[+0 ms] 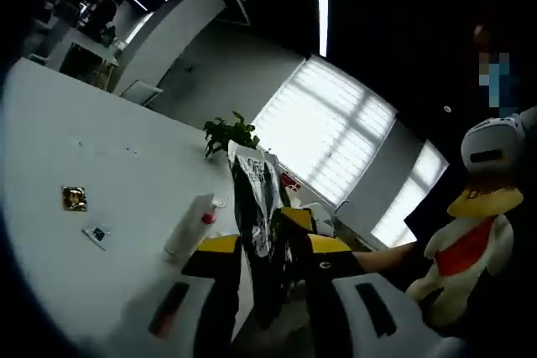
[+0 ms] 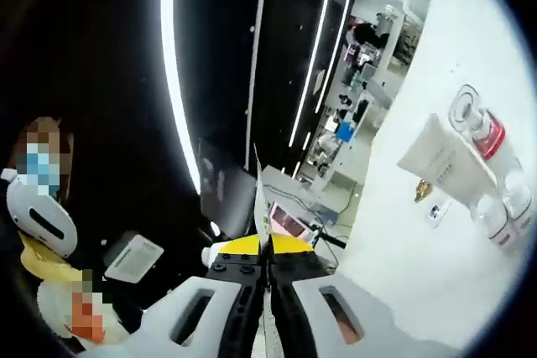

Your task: Arrange the skincare products in the storage area until every visible bottle or jar stands upright without overlapping.

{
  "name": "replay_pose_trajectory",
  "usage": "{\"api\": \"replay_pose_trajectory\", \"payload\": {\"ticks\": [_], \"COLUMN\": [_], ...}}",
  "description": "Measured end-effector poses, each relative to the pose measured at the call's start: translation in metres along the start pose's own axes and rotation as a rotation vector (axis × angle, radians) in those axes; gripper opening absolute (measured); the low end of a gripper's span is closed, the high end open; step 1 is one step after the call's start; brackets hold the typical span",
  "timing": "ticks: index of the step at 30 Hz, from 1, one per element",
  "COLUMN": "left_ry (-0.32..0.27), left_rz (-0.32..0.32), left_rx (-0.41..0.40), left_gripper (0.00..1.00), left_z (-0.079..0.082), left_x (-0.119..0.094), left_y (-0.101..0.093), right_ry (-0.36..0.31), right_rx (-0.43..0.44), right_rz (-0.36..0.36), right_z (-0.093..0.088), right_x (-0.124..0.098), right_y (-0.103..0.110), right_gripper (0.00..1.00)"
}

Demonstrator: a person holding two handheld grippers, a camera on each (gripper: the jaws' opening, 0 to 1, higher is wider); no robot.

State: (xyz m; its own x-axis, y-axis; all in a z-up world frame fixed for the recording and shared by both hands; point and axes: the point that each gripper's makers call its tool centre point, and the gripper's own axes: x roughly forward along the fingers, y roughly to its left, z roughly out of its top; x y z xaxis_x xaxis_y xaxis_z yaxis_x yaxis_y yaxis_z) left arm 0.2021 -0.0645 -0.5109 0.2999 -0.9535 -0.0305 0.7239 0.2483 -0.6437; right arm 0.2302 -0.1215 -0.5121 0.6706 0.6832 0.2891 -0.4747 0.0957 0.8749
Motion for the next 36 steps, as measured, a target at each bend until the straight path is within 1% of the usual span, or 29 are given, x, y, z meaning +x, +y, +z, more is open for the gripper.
{"api": "replay_pose_trajectory", "payload": {"ticks": [1,2,3,4,6,8,9,12,13,14,18,19,21,22,23,25,28,31,33,36], "left_ry": [-0.010,-0.022,-0.023,-0.024,-0.007,0.000,-0.003,-0.031,-0.046,-0.047,-0.051,-0.048,-0.064,-0.086,-0.095,-0.108,-0.104,-0.073,-0.063,-0.061], "left_rz": [-0.004,0.000,0.005,0.012,0.033,0.046,0.047,0.058,0.079,0.067,0.050,0.067,0.053,0.036,0.034,0.013,0.001,-0.012,-0.018,-0.020], "left_rx": [-0.022,-0.052,-0.057,-0.061,-0.082,-0.086,-0.087,-0.098,-0.092,-0.098,-0.132,-0.153,-0.173,-0.205,-0.228,-0.235,-0.248,-0.235,-0.235,-0.245], "left_gripper": [0.28,0.29,0.29,0.28,0.29,0.26,0.23,0.09,0.11,0.09,0.01,0.00,0.00,0.00,0.00,0.00,0.00,0.00,0.00,0.00], "left_z": [-0.001,-0.003,-0.006,-0.009,-0.019,-0.025,-0.026,-0.026,-0.025,-0.026,-0.028,-0.029,-0.028,-0.026,-0.025,-0.024,-0.025,-0.030,-0.034,-0.038], "left_x": [0.001,0.001,0.002,0.002,0.005,0.007,0.007,0.008,0.008,0.008,0.010,0.011,0.012,0.013,0.013,0.014,0.016,0.019,0.020,0.021], "left_y": [-0.001,0.000,0.002,0.003,0.007,0.007,0.007,0.006,0.009,0.007,0.002,0.004,0.002,-0.001,-0.001,-0.005,-0.008,-0.012,-0.014,-0.016], "right_ry": [-0.029,-0.074,-0.100,-0.128,-0.144,-0.139,-0.135,-0.107,-0.114,-0.112,-0.071,-0.063,-0.057,-0.052,-0.049,-0.047,-0.048,-0.062,-0.068,-0.043], "right_rx": [0.032,0.087,0.123,0.178,0.210,0.216,0.213,0.189,0.185,0.188,0.123,0.087,0.041,0.025,0.016,-0.006,-0.015,-0.019,-0.031,-0.080], "right_rz": [0.001,0.001,0.006,0.009,0.003,-0.003,-0.006,-0.029,-0.035,-0.040,-0.084,-0.084,-0.084,-0.080,-0.076,-0.067,-0.063,-0.063,-0.057,-0.063], "right_z": [0.002,0.005,0.007,0.008,0.006,0.002,0.000,-0.007,-0.005,-0.006,-0.007,-0.007,-0.005,-0.003,-0.002,0.003,0.012,0.024,0.032,0.037], "right_x": [0.001,0.002,0.003,0.003,0.004,0.006,0.007,0.008,0.007,0.006,0.004,0.004,0.003,0.004,0.005,0.006,0.008,0.010,0.011,0.012], "right_y": [0.000,0.000,0.000,0.000,-0.002,-0.004,-0.004,-0.005,-0.007,-0.007,-0.013,-0.012,-0.012,-0.010,-0.008,-0.006,-0.007,-0.008,-0.008,-0.009], "right_gripper": [0.01,0.01,0.01,0.01,0.01,0.01,0.01,0.01,0.01,0.01,0.02,0.02,0.03,0.03,0.04,0.04,0.06,0.07,0.07,0.05]}}
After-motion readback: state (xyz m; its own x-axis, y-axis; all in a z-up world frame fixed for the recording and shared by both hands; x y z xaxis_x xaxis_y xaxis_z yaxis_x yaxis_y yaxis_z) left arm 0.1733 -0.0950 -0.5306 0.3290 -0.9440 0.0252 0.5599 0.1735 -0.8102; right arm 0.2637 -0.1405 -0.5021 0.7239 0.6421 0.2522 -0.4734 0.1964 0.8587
